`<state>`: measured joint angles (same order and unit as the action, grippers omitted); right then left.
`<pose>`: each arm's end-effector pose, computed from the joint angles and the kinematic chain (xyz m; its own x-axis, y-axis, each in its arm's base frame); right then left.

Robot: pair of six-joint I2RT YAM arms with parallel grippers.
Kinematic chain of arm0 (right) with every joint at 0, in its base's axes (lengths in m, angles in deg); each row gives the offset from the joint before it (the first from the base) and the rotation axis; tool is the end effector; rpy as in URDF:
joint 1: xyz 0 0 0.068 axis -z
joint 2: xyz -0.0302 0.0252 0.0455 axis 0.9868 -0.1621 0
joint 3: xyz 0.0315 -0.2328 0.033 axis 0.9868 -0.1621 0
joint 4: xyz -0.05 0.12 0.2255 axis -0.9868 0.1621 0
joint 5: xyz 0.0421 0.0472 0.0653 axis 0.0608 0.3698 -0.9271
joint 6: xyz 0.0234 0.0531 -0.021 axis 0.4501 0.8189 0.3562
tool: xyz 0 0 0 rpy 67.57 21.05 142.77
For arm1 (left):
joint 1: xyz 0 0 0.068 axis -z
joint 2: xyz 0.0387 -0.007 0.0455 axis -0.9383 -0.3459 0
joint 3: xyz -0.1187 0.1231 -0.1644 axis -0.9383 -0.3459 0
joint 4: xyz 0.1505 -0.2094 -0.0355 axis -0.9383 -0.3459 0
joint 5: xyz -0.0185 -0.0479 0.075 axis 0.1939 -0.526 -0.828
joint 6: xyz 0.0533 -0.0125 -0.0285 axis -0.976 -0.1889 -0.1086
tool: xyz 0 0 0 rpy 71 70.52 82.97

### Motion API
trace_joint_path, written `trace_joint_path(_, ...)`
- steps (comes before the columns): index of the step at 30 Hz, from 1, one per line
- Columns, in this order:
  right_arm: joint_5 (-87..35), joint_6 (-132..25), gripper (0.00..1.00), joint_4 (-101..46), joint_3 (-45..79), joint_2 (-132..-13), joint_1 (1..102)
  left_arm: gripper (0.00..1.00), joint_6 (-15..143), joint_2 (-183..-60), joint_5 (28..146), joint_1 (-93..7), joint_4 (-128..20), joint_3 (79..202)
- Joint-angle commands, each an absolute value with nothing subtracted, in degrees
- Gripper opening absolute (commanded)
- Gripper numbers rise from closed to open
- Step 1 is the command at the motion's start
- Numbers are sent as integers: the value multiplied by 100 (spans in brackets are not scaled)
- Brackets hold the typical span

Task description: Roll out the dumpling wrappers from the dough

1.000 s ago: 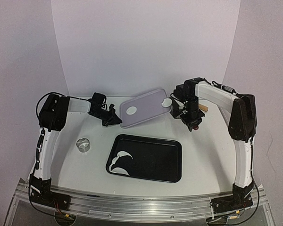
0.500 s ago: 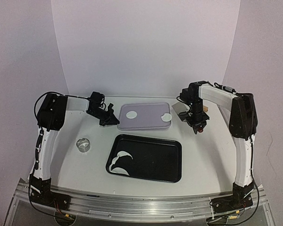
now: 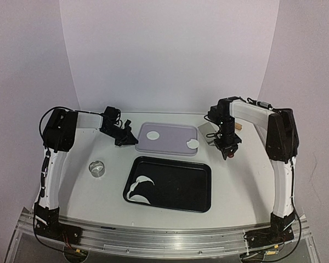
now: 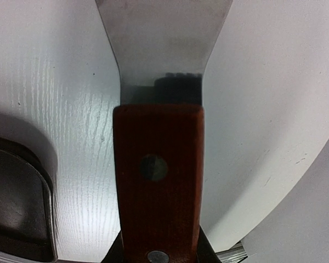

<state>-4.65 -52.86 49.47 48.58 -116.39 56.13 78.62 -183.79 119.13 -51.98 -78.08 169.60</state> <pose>0.3583 0.1516 0.1643 -0.9526 -0.2980 0.0613 -0.3039 0.9214 -0.2423 0.4450 -0.1744 0.0788 -0.9730 -0.0457 -0.2264 0.1376 0.6725 -0.7272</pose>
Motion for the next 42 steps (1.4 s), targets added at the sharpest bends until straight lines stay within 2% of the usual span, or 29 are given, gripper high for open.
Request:
trace_joint_path(1,-763,-4967,0,7215,4779,-11721,5484,0,7774,-18118,11777,-5212,-7755,17002)
trace_joint_path(8,-844,-4822,0,7405,5083,-12037,5185,0,7818,-18122,11761,-5207,-7721,16976)
trace_joint_path(35,-1257,-3509,0,7390,5002,-11561,4755,0,8189,-17942,11647,-5042,-7637,16833)
trace_joint_path(42,-1360,-3518,0,7419,5491,-11922,4599,0,8236,-17956,11708,-5014,-7641,16909)
